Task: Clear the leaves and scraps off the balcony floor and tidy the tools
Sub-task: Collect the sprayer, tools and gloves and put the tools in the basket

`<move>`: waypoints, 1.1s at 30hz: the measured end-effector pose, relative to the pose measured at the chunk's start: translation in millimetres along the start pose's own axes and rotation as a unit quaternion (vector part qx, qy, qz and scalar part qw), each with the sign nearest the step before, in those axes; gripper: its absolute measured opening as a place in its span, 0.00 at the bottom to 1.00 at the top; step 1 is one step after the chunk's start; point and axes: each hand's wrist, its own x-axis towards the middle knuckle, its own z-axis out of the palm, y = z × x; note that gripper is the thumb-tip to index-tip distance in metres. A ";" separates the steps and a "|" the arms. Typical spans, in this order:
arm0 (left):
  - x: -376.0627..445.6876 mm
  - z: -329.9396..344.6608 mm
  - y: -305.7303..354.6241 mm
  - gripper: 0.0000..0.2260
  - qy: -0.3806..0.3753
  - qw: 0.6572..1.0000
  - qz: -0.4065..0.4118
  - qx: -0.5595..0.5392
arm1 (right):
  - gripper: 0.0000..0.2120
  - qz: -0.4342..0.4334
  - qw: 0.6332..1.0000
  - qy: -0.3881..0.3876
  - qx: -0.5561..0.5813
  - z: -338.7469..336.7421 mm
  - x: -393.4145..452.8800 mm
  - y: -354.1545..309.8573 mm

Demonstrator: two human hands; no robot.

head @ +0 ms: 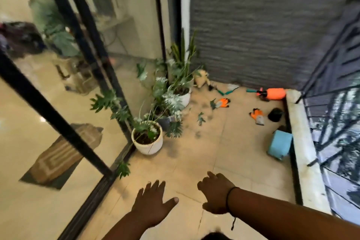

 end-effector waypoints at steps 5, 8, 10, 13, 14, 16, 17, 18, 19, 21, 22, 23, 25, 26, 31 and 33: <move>-1.8 -39.1 71.5 0.59 0.041 0.994 0.083 0.053 | 0.29 0.014 0.999 0.040 -0.031 -32.0 -51.6 51.0; 5.9 -56.8 120.5 0.66 0.076 0.986 0.115 0.089 | 0.28 0.012 0.996 0.059 -0.060 -50.9 -87.3 98.2; 10.8 -66.7 153.3 0.58 0.087 0.984 0.127 0.086 | 0.28 0.011 0.995 0.070 -0.073 -64.8 -111.6 129.2; 27.4 -76.3 213.8 0.43 0.110 0.979 0.140 0.098 | 0.29 0.008 0.994 0.081 -0.079 -82.0 -153.8 185.5; 32.6 -77.9 232.2 0.40 0.112 0.978 0.145 0.098 | 0.29 0.006 0.993 0.081 -0.083 -86.9 -167.3 202.0; 42.9 -82.1 272.3 0.38 0.108 0.978 0.155 0.091 | 0.29 0.006 0.992 0.084 -0.093 -96.6 -193.1 238.8; 47.1 -84.1 291.6 0.38 0.106 0.978 0.160 0.086 | 0.29 0.008 0.991 0.090 -0.098 -100.5 -204.1 255.9; 53.0 -86.3 313.1 0.38 0.110 0.976 0.164 0.085 | 0.29 0.013 0.990 0.099 -0.101 -103.3 -212.7 275.9; 57.6 -89.4 330.6 0.37 0.120 0.975 0.168 0.084 | 0.29 0.021 0.988 0.110 -0.103 -106.3 -217.5 293.0; 66.6 -94.9 362.0 0.37 0.141 0.972 0.173 0.079 | 0.29 0.044 0.986 0.127 -0.103 -107.6 -218.1 324.9; 70.5 -97.7 374.6 0.37 0.146 0.971 0.174 0.078 | 0.29 0.058 0.984 0.135 -0.100 -105.9 -213.7 337.9; 75.0 -101.7 385.9 0.37 0.148 0.970 0.174 0.079 | 0.30 0.071 0.983 0.140 -0.090 -104.2 -207.0 350.4; 83.0 -106.5 396.6 0.37 0.140 0.972 0.170 0.082 | 0.31 0.095 0.984 0.140 -0.062 -98.5 -189.5 362.1; 90.0 -109.6 399.9 0.37 0.137 0.973 0.166 0.084 | 0.31 0.101 0.984 0.139 -0.044 -96.4 -177.8 367.7; 127.0 -125.9 392.9 0.38 0.133 0.974 0.156 0.099 | 0.34 0.123 0.982 0.131 0.050 -87.0 -118.1 369.2; 150.0 -136.5 385.8 0.37 0.149 0.971 0.155 0.106 | 0.36 0.139 0.979 0.134 0.069 -86.7 -89.5 370.3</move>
